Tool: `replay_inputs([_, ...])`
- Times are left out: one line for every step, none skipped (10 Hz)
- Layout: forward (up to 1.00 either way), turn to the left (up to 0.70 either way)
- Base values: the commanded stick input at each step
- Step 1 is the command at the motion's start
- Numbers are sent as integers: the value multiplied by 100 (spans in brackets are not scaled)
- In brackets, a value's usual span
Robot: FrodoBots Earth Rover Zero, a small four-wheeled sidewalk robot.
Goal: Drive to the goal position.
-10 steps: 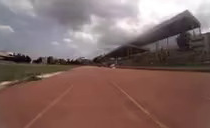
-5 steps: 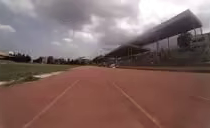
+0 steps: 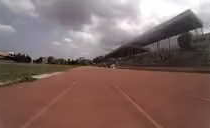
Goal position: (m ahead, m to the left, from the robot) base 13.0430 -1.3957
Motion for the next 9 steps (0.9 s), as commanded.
replay_inputs([45,0])
replay_inputs([45,0])
replay_inputs([45,0])
replay_inputs([45,0])
replay_inputs([45,0])
replay_inputs([45,0])
replay_inputs([45,0])
replay_inputs([45,0])
replay_inputs([45,0])
